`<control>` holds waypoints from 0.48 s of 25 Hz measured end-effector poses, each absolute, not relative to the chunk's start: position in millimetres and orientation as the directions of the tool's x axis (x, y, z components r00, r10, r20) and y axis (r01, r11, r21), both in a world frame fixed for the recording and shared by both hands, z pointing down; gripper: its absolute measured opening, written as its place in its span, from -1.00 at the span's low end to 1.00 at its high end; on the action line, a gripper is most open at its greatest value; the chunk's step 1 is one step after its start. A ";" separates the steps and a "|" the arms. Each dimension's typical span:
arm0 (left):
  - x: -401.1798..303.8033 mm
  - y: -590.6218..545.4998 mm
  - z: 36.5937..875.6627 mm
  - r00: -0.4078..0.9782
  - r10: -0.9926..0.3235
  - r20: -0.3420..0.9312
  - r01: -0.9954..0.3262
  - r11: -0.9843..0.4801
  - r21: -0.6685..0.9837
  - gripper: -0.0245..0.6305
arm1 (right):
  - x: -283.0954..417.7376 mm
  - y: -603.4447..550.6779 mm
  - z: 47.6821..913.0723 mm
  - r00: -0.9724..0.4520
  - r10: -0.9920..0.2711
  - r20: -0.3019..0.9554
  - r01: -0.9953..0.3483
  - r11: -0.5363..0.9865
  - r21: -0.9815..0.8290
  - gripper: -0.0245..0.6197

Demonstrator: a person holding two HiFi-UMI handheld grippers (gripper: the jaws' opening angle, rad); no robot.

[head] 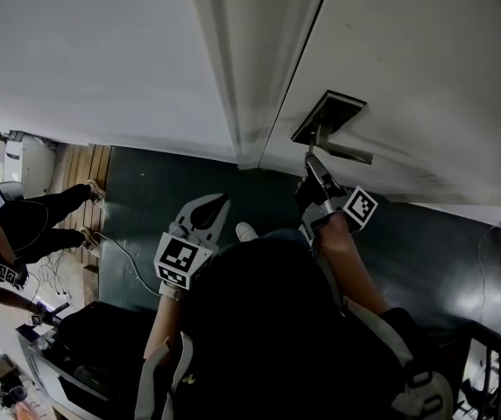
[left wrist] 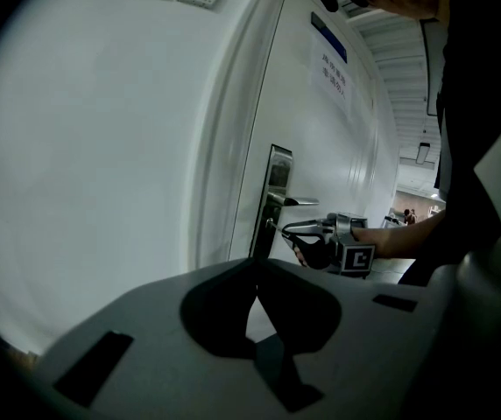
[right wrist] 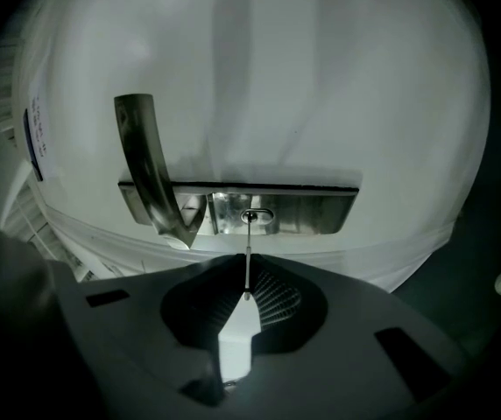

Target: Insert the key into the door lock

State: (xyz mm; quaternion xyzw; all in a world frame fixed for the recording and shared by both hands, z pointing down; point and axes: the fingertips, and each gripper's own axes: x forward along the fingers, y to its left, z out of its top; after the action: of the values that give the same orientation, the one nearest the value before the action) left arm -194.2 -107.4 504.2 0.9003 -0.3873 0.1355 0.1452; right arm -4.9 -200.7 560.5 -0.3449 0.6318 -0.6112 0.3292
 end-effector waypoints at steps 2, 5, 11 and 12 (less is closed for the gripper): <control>-194.6 -107.3 504.2 0.663 -0.659 0.356 -0.738 -0.657 0.158 -0.90 | -3.7 -202.5 560.1 -0.540 -0.841 0.005 -0.027 0.011 -1.000 -0.82; -195.0 -107.5 504.5 0.661 -0.660 0.356 -0.739 -0.655 0.157 -0.90 | -2.8 -203.4 561.5 -0.538 -0.843 0.012 -0.028 0.004 -1.000 -0.82; -195.3 -107.5 504.0 0.658 -0.663 0.358 -0.742 -0.653 0.154 -0.90 | -0.8 -203.5 559.6 -0.502 -0.864 0.029 -0.020 -0.022 -1.000 -0.82; -195.1 -107.6 504.1 0.657 -0.663 0.359 -0.742 -0.653 0.153 -0.90 | 0.1 -203.6 560.2 -0.498 -0.867 0.036 -0.024 -0.028 -0.999 -0.82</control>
State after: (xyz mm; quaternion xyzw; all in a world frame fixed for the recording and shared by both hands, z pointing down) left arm -195.1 -107.6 504.1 0.8986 -0.3909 0.1369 0.1444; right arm 0.1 -203.6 560.2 -0.3664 0.6076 -0.6162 0.3419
